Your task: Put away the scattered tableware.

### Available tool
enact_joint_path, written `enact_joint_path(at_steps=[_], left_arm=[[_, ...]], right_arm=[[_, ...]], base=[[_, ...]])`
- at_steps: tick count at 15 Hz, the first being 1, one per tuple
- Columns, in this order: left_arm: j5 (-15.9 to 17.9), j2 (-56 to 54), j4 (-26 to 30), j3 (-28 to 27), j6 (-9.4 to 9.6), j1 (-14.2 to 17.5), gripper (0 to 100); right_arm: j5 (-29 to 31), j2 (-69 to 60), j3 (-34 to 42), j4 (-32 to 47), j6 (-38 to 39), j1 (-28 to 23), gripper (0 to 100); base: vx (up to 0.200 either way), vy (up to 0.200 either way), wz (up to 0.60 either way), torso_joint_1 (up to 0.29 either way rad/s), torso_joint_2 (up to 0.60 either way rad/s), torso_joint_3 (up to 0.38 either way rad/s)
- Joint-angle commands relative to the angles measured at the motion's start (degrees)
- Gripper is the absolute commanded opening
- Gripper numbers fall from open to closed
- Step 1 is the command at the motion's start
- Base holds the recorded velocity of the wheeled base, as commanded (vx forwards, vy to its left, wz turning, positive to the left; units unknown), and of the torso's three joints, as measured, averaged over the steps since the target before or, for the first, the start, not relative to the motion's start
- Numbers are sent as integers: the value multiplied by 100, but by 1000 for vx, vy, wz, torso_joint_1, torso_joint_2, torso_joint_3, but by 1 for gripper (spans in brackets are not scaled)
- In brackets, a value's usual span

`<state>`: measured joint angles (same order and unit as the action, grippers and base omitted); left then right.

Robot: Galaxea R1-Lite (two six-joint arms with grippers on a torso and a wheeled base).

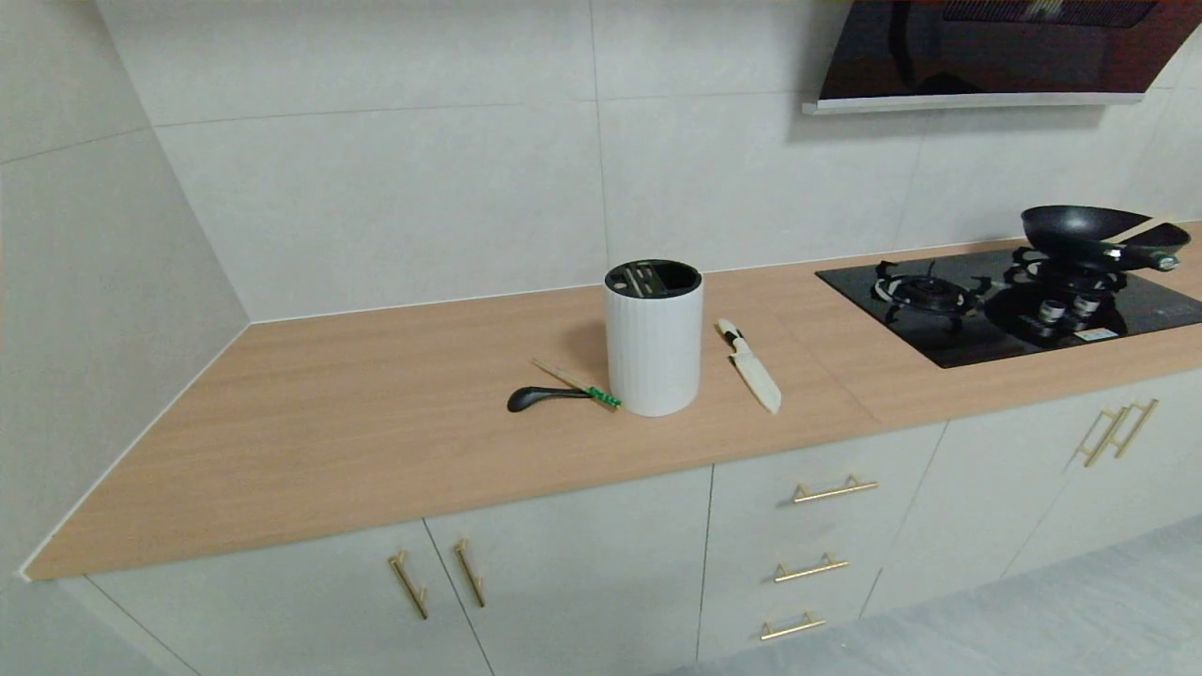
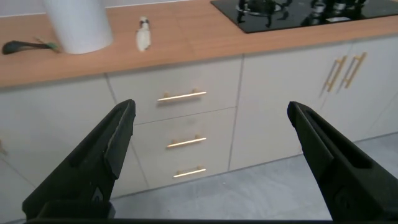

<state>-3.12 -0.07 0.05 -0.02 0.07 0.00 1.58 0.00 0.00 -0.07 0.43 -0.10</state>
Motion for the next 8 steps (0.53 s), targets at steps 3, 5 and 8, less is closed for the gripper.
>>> enact_joint_path(at_steps=[3,5,8], left_arm=[[-4,7,4,2,10,0,100],[-4,7,4,2,1,0,100],[-4,7,4,2,1,0,100]], right_arm=[[0,0,0,-1,1,1,100],[0,0,0,-1,1,1,100],[0,0,0,-1,1,1,100]], base=[[0,-200,0,5,1,-1],[0,0,0,0,0,0],[0,0,0,0,0,0]])
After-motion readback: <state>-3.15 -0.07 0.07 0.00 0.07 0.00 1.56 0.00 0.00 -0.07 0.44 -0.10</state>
